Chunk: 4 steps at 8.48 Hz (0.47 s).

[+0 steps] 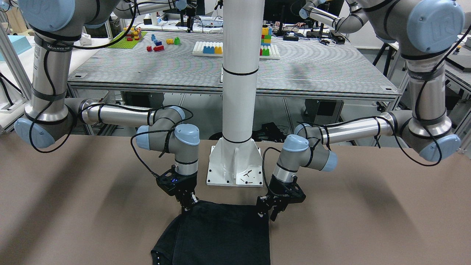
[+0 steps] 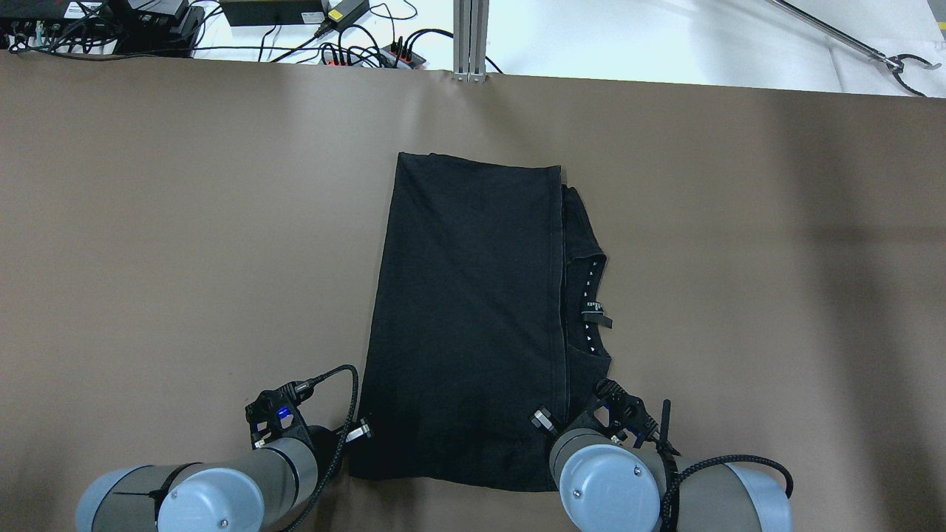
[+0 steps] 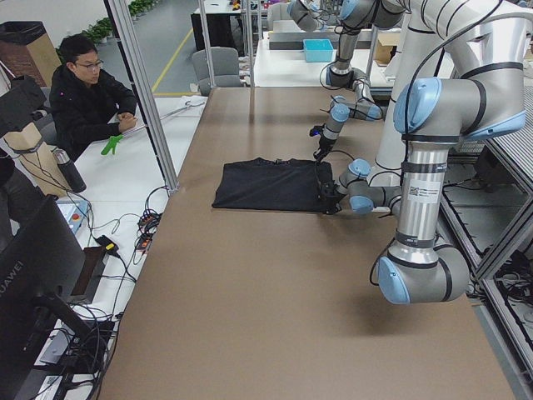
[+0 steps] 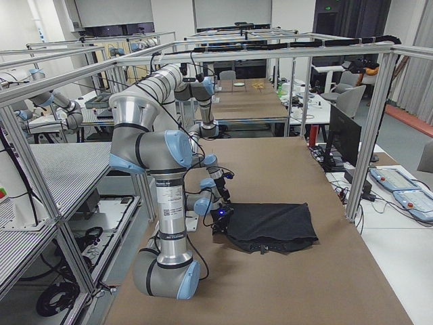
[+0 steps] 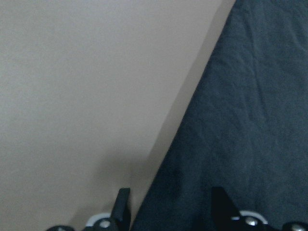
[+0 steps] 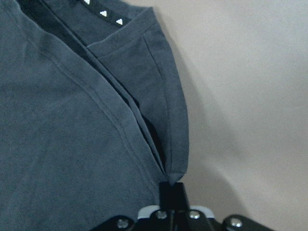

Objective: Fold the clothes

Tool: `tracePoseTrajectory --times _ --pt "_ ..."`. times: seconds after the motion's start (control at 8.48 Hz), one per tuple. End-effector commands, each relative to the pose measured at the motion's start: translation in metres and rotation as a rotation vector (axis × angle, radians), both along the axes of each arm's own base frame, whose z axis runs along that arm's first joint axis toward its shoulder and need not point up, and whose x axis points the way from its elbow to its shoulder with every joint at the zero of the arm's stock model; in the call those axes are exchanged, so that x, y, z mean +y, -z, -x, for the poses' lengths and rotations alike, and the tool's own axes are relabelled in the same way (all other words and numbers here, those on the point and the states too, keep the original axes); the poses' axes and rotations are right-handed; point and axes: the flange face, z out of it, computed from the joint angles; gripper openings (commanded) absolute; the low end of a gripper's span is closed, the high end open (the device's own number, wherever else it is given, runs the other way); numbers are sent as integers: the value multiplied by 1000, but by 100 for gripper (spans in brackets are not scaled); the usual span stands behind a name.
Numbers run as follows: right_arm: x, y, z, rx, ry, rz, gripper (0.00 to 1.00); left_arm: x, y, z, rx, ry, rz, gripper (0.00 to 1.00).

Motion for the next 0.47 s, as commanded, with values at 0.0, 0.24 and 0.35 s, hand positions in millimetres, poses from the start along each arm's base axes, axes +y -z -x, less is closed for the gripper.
tracePoseTrajectory --times 0.0,0.24,0.35 --pt "-6 0 -3 0 -11 -2 0 10 -3 -3 1 -1 11 59" --pt "-7 1 -4 0 -13 -1 0 23 -4 -9 2 -8 14 53" --pt "-7 1 -4 0 -13 -1 0 30 -7 -11 -1 -8 13 51"
